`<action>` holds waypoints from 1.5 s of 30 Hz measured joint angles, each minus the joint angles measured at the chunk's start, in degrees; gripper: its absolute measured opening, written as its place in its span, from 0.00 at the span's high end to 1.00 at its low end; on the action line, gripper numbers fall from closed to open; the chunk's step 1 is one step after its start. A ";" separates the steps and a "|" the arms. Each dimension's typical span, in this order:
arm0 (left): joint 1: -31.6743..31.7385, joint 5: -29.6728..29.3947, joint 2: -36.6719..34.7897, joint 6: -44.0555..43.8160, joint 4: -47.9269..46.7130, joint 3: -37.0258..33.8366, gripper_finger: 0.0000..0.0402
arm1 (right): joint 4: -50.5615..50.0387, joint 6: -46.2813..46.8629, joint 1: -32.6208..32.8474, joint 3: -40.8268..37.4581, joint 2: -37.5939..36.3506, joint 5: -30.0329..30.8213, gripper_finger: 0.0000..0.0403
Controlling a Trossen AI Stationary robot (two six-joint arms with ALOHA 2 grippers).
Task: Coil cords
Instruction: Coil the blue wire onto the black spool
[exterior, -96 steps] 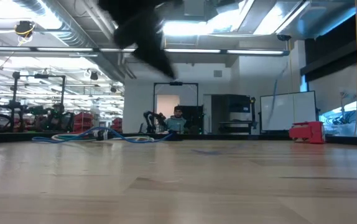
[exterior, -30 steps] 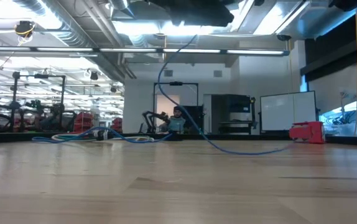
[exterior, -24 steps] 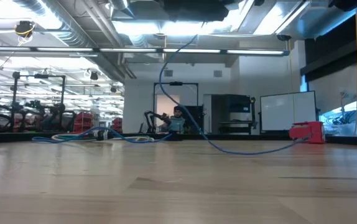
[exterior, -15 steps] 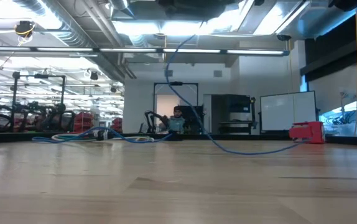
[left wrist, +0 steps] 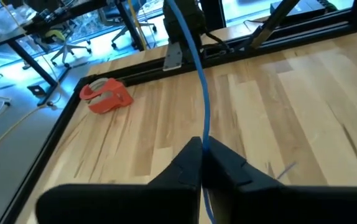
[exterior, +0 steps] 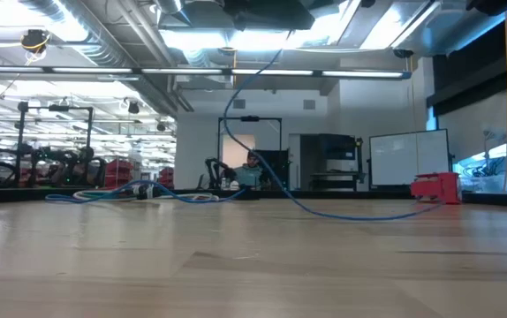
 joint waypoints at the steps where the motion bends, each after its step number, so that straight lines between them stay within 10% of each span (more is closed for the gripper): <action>1: 0.17 0.00 0.00 0.00 -0.02 -0.02 0.99 | 0.05 0.01 0.00 0.00 0.00 -0.27 0.99; 17: 1.98 -10.33 -1.45 -2.15 -13.24 -0.02 1.00 | 2.07 1.57 0.02 0.00 0.00 -7.44 0.99; 33: 1.52 -10.67 -22.18 -8.06 -27.16 0.00 1.00 | -3.79 -5.26 -0.02 0.00 -0.02 -7.54 0.99; 45: 1.61 -2.01 -23.89 -8.72 -11.36 0.00 1.00 | -6.01 -10.29 -0.04 2.95 5.42 0.47 0.99</action>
